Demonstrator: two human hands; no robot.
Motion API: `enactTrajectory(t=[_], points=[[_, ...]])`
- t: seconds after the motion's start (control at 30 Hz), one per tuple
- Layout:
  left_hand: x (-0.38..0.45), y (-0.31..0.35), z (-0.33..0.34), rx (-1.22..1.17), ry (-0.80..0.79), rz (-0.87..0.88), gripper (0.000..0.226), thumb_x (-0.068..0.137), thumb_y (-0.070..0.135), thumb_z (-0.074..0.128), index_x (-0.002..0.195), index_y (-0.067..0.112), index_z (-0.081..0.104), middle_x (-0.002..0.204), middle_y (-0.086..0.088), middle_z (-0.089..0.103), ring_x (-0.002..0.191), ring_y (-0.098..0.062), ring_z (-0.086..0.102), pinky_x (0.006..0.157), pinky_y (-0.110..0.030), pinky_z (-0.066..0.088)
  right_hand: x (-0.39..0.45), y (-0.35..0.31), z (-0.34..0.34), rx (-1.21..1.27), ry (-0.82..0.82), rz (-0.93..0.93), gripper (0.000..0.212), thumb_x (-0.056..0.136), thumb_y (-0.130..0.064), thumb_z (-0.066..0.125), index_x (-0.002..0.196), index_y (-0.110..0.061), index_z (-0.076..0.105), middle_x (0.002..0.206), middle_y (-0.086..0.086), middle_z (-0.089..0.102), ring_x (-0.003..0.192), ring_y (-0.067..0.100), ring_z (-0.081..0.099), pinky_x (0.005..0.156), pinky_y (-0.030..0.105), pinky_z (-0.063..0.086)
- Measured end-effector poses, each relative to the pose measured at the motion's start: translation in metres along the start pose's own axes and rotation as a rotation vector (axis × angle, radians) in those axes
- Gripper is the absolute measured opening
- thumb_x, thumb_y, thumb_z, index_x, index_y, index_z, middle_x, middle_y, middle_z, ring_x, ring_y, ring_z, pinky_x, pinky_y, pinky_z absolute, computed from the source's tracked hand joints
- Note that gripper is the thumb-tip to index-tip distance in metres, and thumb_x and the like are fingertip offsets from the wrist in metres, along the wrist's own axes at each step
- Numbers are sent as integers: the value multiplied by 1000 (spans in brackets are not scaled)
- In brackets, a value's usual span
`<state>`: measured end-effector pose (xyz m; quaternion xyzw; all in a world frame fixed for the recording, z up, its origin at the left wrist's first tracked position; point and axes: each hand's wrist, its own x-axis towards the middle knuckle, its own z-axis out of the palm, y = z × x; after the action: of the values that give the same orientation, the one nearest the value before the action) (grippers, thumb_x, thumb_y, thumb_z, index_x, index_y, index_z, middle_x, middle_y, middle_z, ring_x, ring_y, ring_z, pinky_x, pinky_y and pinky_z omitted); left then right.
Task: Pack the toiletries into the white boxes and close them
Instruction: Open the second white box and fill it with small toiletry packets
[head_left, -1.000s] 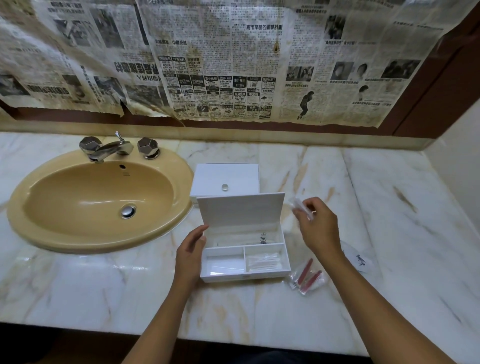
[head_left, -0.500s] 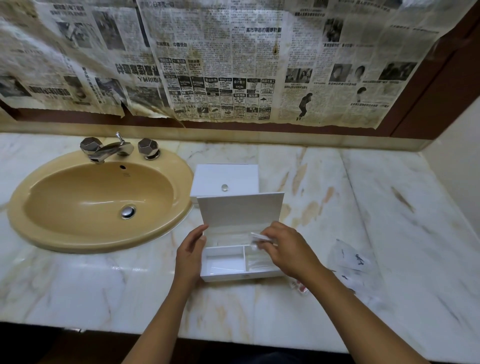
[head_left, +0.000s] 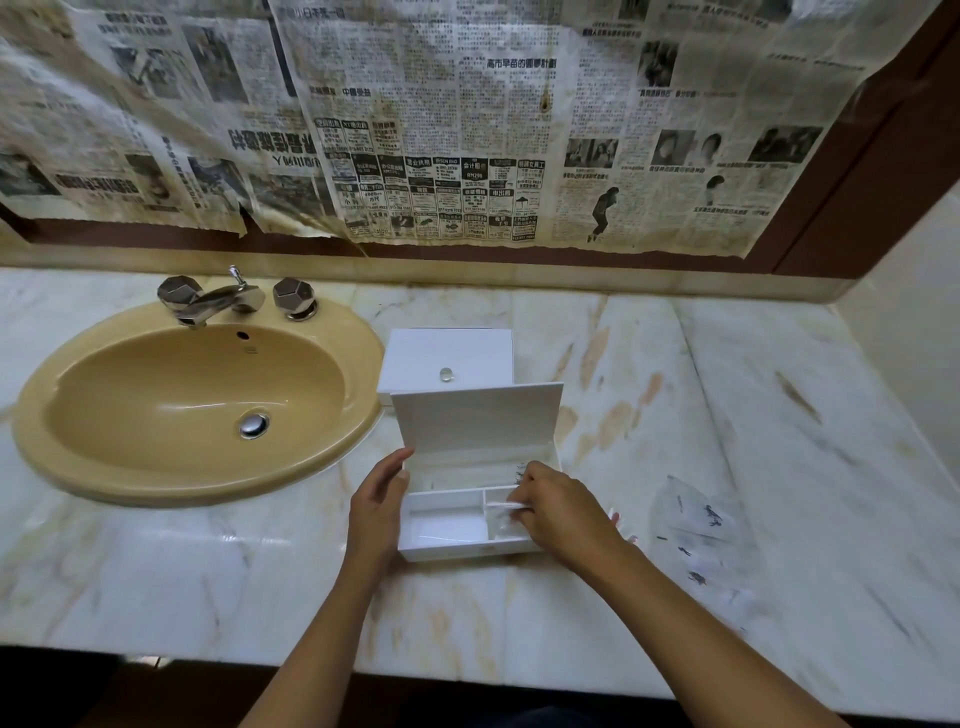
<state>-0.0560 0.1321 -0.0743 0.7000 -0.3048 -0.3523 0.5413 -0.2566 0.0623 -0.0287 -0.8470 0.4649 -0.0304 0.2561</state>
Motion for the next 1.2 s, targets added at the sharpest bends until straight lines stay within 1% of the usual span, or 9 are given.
enactTrajectory(t=[0.27,0.33,0.43,0.57,0.67,0.77,0.93,1.1,1.2], points=[[0,-1,0,-21,3,-6,29,99,9,47,115,27,63,120,9,61,110,-3,54,89,-10,39,-7,-4,-14,105,11,-28,16,93,-21,52,99,-20,66,92,1,68,85,24,61,73,31,47],[0,0,0,-22,4,-10,29,99,9,47,115,27,63,120,9,60,110,-6,54,89,-12,40,-9,-7,-21,217,64,-9,18,94,-29,53,111,-24,59,90,-6,62,80,17,59,70,29,46],[0,0,0,-13,2,-3,29,99,8,47,115,26,63,118,9,61,104,4,55,83,-4,39,-7,-6,-29,314,58,40,17,96,-30,43,113,-28,43,75,-6,52,68,16,52,63,31,40],[0,-1,-1,-11,4,9,29,98,5,47,114,24,63,116,10,62,98,22,53,79,5,37,-4,0,-32,330,110,77,6,96,-20,38,99,-23,42,61,-1,49,54,16,43,54,33,33],[1,-1,-1,-9,3,3,29,99,6,47,115,24,63,116,11,61,99,20,52,79,5,37,-4,3,-27,304,163,73,9,95,-17,46,95,-21,54,80,-2,61,75,15,55,69,33,46],[0,-2,-1,-6,4,0,29,99,7,47,115,25,63,116,11,61,100,19,52,79,4,38,-4,5,-21,202,237,37,13,91,-13,56,93,-19,67,97,-6,57,95,11,49,85,23,37],[1,-2,0,9,1,2,29,99,8,47,115,27,63,115,13,61,99,20,52,79,3,38,-5,1,-23,9,170,-17,18,93,-18,53,100,-20,70,99,-5,60,97,13,51,88,26,34],[2,-3,-1,12,6,1,29,99,7,48,115,26,63,115,14,61,101,21,51,81,4,36,-5,-5,-16,-58,90,23,20,91,-17,51,95,-15,70,99,1,61,91,19,56,73,21,36],[2,-5,-1,9,7,14,30,98,5,48,114,24,64,115,15,62,100,24,51,83,5,36,-2,-10,-11,-98,89,17,22,90,-14,49,94,-13,71,100,3,61,95,22,56,78,26,39]])
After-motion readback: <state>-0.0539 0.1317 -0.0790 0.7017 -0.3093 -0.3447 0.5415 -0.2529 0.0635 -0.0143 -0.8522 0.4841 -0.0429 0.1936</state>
